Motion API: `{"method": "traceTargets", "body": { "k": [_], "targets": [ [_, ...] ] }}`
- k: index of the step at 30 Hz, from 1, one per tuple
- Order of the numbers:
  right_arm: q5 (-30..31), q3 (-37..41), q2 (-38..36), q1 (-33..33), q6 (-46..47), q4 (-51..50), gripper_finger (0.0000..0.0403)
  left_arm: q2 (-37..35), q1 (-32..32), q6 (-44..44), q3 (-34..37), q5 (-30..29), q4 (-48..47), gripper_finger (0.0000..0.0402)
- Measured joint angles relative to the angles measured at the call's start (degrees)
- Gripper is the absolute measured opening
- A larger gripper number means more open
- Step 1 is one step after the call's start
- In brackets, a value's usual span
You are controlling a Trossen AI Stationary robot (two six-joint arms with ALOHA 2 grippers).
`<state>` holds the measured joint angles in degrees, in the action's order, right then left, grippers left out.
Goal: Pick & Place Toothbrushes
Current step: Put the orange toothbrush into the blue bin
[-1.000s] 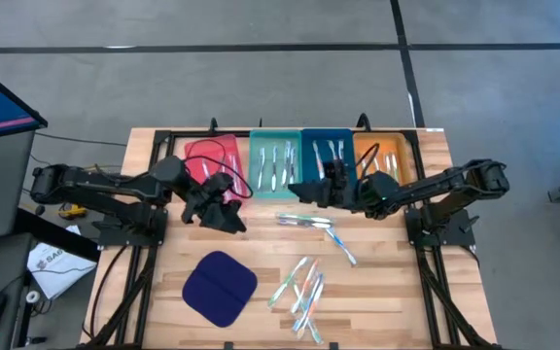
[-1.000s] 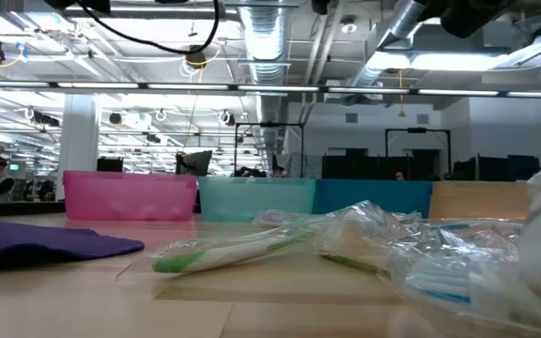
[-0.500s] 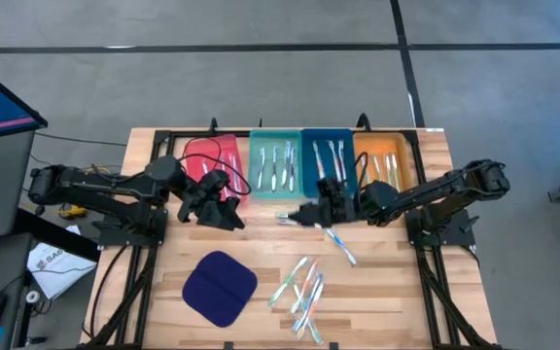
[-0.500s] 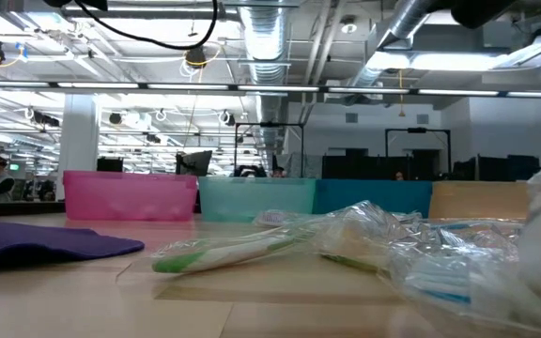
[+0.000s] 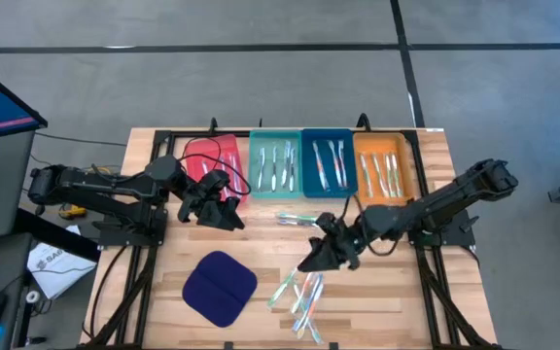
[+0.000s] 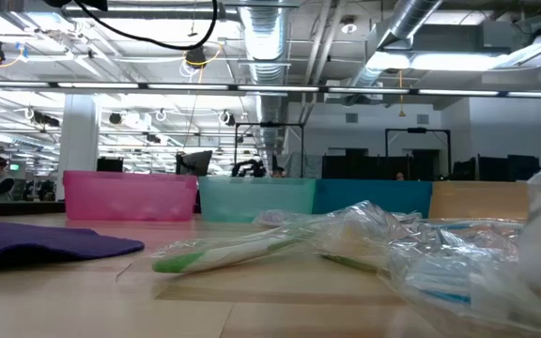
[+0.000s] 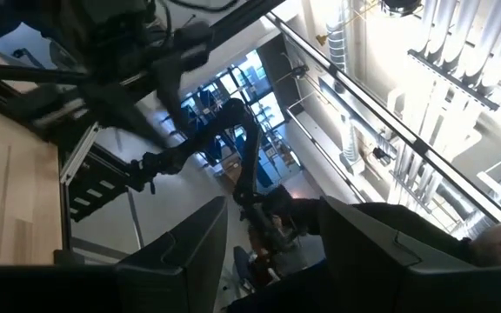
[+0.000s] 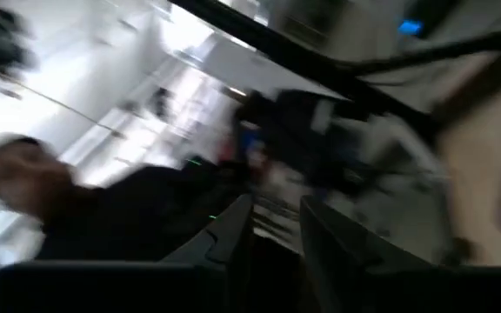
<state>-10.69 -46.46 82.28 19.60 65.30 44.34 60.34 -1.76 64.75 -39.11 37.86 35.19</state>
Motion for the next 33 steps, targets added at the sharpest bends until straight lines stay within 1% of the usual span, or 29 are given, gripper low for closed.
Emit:
{"method": "traceTargets", "body": {
  "k": [3, 5, 7, 11, 13, 16, 18, 20, 24, 27, 28, 30, 33],
  "targets": [
    [0.29, -4.06, -1.80, -0.70, -5.73, -15.49, 0.0079, 0.01, 0.00, -0.22, 0.02, 0.01, -0.08, 0.0177],
    [0.31, -8.67, -2.34, -1.38, -11.56, -26.56, 0.0073, 0.01, 0.00, -0.26, 0.00, -0.01, -0.08, 0.0177],
    [0.45, -13.53, -2.37, -1.82, -21.01, -37.58, 0.0071, 0.01, 0.00, -0.28, 0.00, 0.01, -0.07, 0.0177],
    [0.42, -21.90, -0.80, -1.59, -41.32, -55.44, 0.0071, 0.01, 0.00, -0.39, 0.00, -0.02, -0.08, 0.0177],
    [0.68, -24.63, 0.12, -1.25, -48.25, -63.98, 0.0071, 0.01, 0.00, -0.42, 0.00, -0.06, -0.10, 0.0177],
    [5.81, -27.29, 1.48, -1.21, -53.24, -74.11, 0.0071, 0.01, 0.24, -1.47, 0.00, -0.15, -0.09, 0.0177],
    [7.59, -28.07, 2.81, -1.35, -54.86, -78.75, 0.0071, 0.01, 0.64, -1.51, 0.00, -0.15, -0.15, 0.0177],
    [7.70, -28.26, 4.24, -1.52, -56.22, -81.20, 0.0072, 0.01, 0.97, -1.51, 0.00, -0.22, -0.15, 0.0177],
    [7.51, -28.68, 8.03, -0.48, -55.74, -80.75, 0.0072, 0.01, 1.80, -1.51, 0.00, -1.12, -0.28, 0.0177],
    [7.54, -30.70, 11.89, 0.46, -56.28, -82.23, 0.0072, 0.01, 2.99, -1.53, 0.00, -3.78, -0.28, 0.0177],
    [7.38, -31.59, 13.18, 0.81, -58.02, -83.65, 0.0072, 0.01, 3.55, -1.59, 0.00, -4.82, -0.29, 0.0177],
    [7.11, -33.88, 16.04, 1.57, -64.98, -86.44, 0.0072, 0.01, 4.83, -2.45, 0.00, -7.59, -0.30, 0.0177],
    [7.11, -37.50, 19.45, 3.29, -81.04, -92.21, 0.0072, 0.01, 6.99, -3.72, 0.00, -13.15, -0.35, 0.0177]
  ]
}}
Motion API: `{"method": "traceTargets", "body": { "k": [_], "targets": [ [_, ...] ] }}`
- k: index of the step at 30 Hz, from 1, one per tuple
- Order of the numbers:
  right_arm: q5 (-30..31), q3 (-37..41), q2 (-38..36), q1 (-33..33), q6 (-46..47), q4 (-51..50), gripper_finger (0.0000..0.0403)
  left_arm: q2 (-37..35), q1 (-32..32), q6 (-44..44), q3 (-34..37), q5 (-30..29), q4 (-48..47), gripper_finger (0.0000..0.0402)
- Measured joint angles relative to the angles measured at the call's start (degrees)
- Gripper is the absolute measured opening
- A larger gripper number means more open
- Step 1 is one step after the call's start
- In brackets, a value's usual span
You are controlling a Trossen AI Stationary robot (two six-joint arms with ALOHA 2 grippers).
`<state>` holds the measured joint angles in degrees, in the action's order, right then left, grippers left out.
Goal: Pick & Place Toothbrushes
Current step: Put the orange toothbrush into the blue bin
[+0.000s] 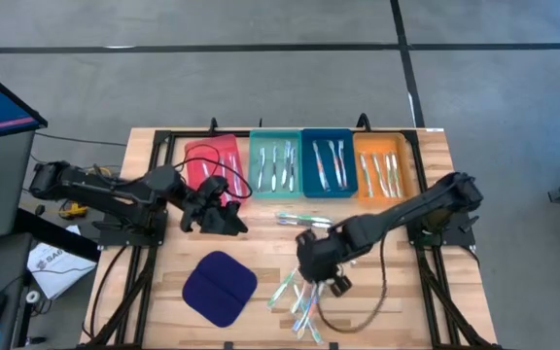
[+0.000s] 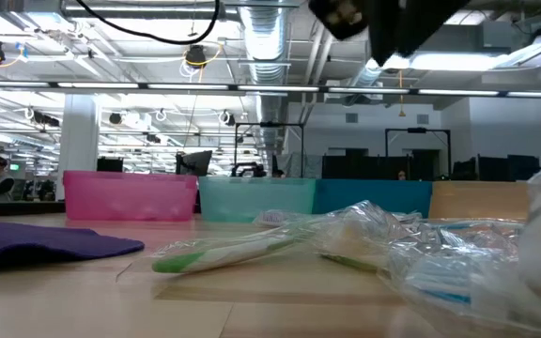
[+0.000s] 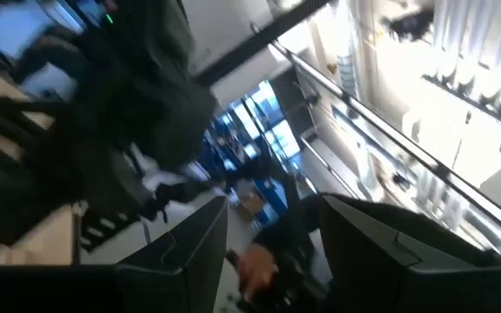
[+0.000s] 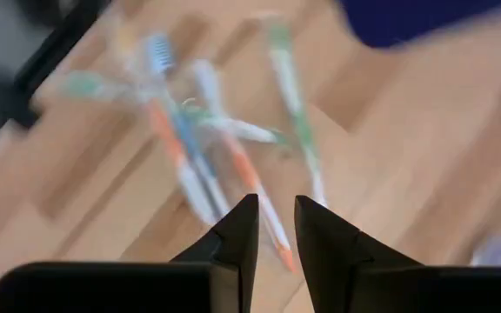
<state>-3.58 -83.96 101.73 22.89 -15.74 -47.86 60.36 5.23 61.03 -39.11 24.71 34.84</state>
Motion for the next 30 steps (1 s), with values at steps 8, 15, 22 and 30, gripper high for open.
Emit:
{"method": "traceTargets", "body": {
  "k": [8, 15, 22, 30],
  "targets": [
    [-1.27, -4.67, 6.52, 2.95, -1.92, -1.15, 0.0072, 1.11, 5.85, -0.74, -0.02, -18.71, -0.15, 0.0177],
    [-12.46, -4.69, 10.72, 2.53, -7.83, -4.15, 0.0072, 4.85, 11.11, -0.50, -0.02, -31.21, -0.32, 0.0177],
    [-13.39, -2.59, 11.15, 0.00, -12.10, -5.81, 0.0072, 9.56, 13.49, 4.85, -0.02, -34.28, -0.16, 0.0177],
    [-14.26, -2.50, 11.13, 0.40, -18.50, -4.48, 0.0072, 11.82, 17.28, 5.69, -0.02, -42.75, 0.80, 0.0177]
  ]
}}
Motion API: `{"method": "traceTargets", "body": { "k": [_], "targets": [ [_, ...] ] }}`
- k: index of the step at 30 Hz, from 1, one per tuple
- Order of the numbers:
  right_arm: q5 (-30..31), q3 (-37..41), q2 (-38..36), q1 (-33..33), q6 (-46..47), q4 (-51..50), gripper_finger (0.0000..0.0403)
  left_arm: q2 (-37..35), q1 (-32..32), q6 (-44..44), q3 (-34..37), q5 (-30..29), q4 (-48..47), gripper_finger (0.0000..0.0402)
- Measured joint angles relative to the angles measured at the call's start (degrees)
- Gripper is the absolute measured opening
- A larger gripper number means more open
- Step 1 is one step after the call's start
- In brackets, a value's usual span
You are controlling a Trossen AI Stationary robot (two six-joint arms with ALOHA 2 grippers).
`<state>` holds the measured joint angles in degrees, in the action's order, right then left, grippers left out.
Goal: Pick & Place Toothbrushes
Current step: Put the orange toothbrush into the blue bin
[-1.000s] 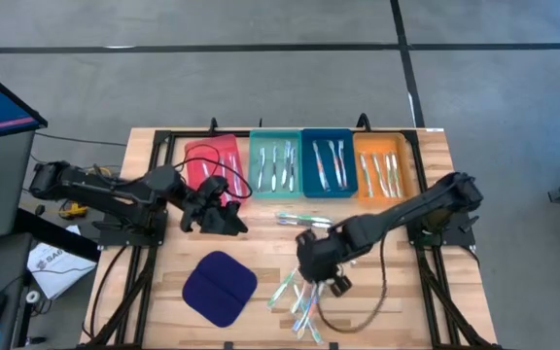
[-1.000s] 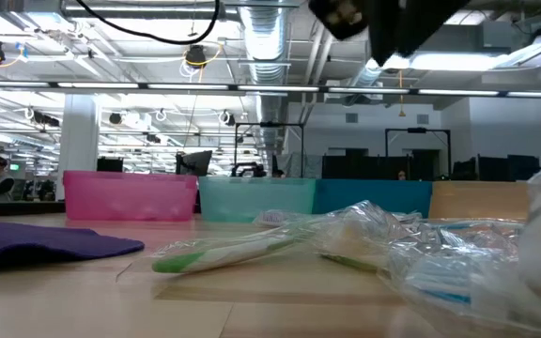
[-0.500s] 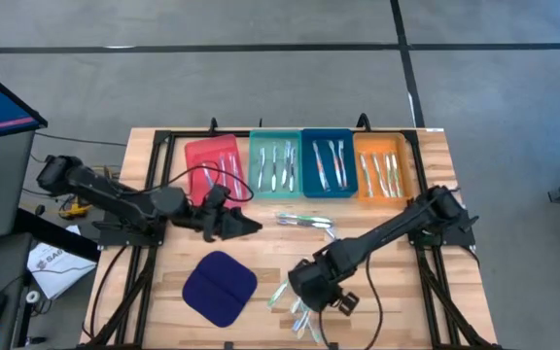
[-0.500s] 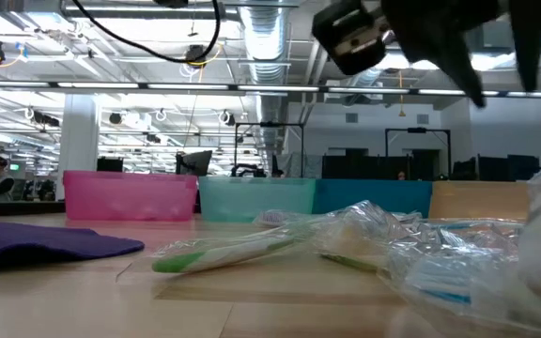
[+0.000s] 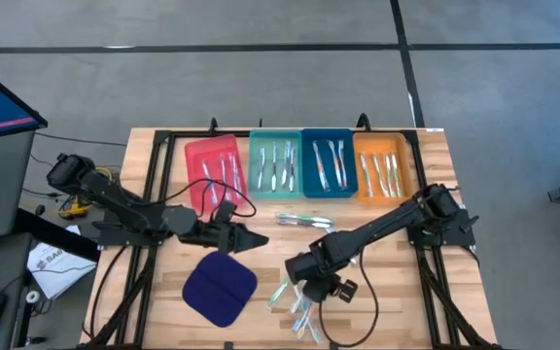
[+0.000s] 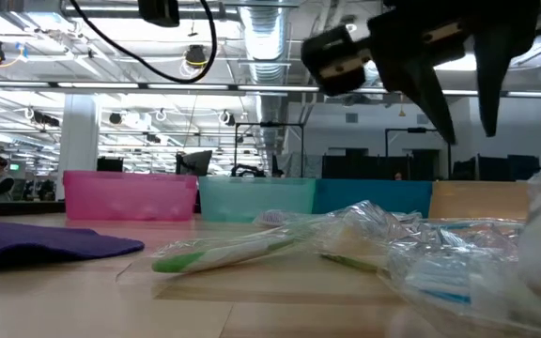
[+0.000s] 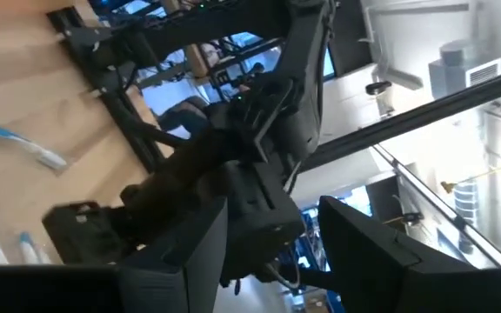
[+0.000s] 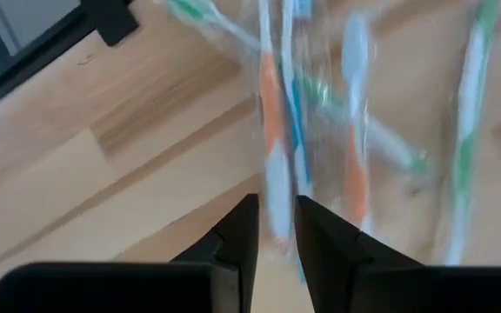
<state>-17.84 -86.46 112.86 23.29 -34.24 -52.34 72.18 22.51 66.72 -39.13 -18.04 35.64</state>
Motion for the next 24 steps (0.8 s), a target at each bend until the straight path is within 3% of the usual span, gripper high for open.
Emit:
{"method": "traceTargets", "body": {
  "k": [4, 9, 13, 17, 24],
  "targets": [
    [1.40, 0.00, 0.00, 0.35, -3.98, 2.36, 0.0072, -0.23, 1.02, -0.94, 0.02, -0.77, 1.02, 0.0177],
    [1.56, 0.13, 1.91, -0.43, -3.60, 4.72, 0.0073, -0.60, 3.99, -8.99, 0.02, -0.99, 9.67, 0.0177],
    [0.29, 0.09, 4.05, -1.20, -3.30, 5.03, 0.0083, -0.57, 6.26, -10.97, 0.02, -1.21, 11.32, 0.0177],
    [-2.05, 0.20, 4.64, -2.27, -2.34, 4.04, 0.0127, -0.54, 7.61, -11.00, 0.02, -2.52, 11.25, 0.0177],
    [-0.22, 0.15, 3.96, -3.37, -3.46, 4.86, 0.0249, -0.54, 7.62, -10.89, 0.02, -3.13, 11.29, 0.0177]
  ]
}}
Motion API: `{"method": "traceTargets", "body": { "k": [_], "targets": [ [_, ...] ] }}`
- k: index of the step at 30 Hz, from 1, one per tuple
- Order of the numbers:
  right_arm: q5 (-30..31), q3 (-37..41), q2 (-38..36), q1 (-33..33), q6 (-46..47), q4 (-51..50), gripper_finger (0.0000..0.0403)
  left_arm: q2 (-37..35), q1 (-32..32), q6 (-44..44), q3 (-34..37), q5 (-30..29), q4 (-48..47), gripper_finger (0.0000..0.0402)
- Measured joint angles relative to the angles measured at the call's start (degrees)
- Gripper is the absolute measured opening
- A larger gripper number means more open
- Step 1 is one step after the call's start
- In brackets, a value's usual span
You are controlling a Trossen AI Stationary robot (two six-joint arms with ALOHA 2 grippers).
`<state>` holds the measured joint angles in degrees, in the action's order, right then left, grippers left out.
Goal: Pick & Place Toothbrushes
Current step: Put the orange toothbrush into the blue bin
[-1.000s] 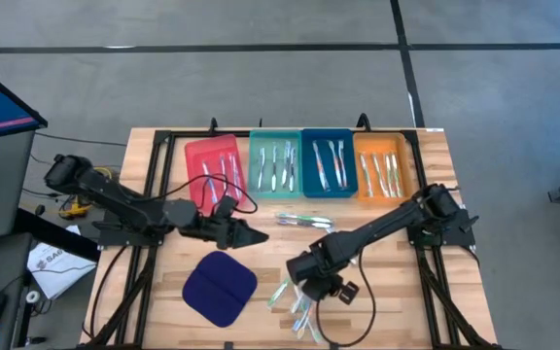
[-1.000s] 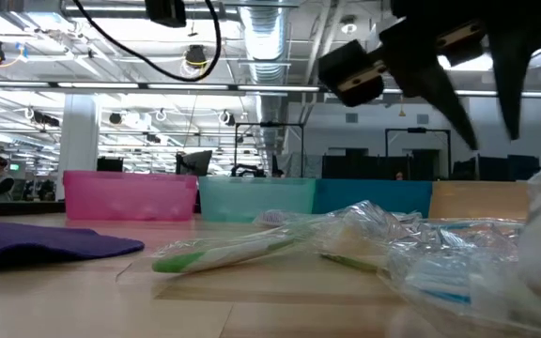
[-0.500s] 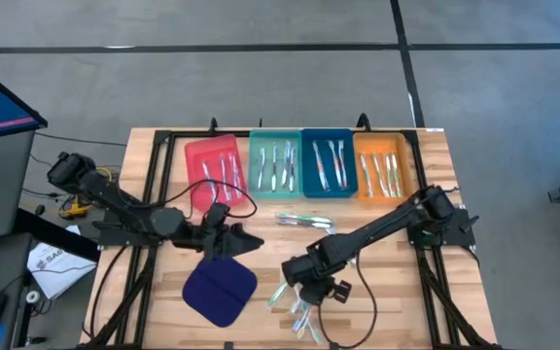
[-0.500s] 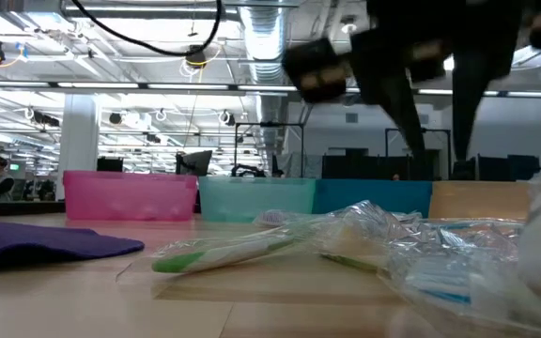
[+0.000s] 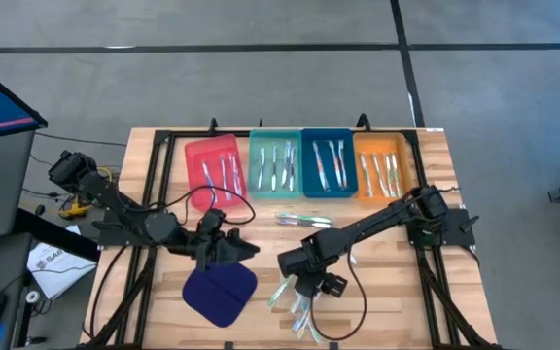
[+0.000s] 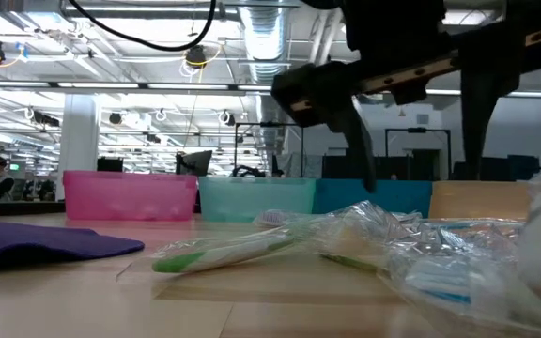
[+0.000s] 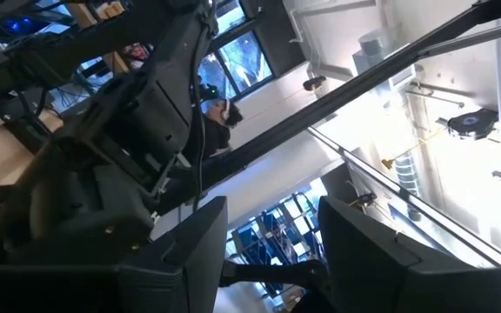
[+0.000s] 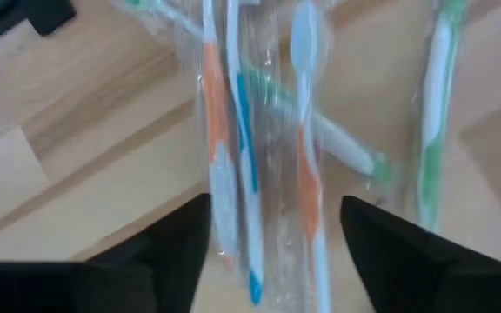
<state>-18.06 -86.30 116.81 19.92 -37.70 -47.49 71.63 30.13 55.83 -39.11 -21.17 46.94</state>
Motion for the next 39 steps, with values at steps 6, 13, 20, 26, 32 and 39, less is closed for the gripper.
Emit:
{"method": "traceTargets", "body": {
  "k": [6, 13, 20, 26, 32, 39],
  "targets": [
    [-0.25, 0.02, 0.02, -1.09, -4.30, 1.07, 0.0272, 0.00, -0.04, -0.09, 0.00, -0.46, 0.00, 0.0177],
    [-0.75, 0.02, 0.68, -3.20, -1.75, 3.22, 0.0237, -0.02, -0.27, -0.31, 0.00, -0.85, 0.00, 0.0177],
    [-4.15, -0.21, 3.21, -3.34, 1.16, 5.01, 0.0197, -0.02, -0.31, -0.15, 0.00, -0.79, -0.04, 0.0177],
    [-2.52, 0.02, 3.52, -2.27, 0.60, 5.67, 0.0180, -0.02, -0.31, 0.18, 0.00, -0.74, -0.07, 0.0177],
    [1.62, 0.32, 3.56, -1.19, 0.36, 7.11, 0.0166, -0.02, -0.31, 0.45, 0.00, -0.72, -0.22, 0.0177],
    [5.58, 5.87, 3.17, 0.14, 4.08, 11.70, 0.0154, -0.02, -0.27, 0.61, 0.00, -0.70, -0.15, 0.0177]
  ]
}}
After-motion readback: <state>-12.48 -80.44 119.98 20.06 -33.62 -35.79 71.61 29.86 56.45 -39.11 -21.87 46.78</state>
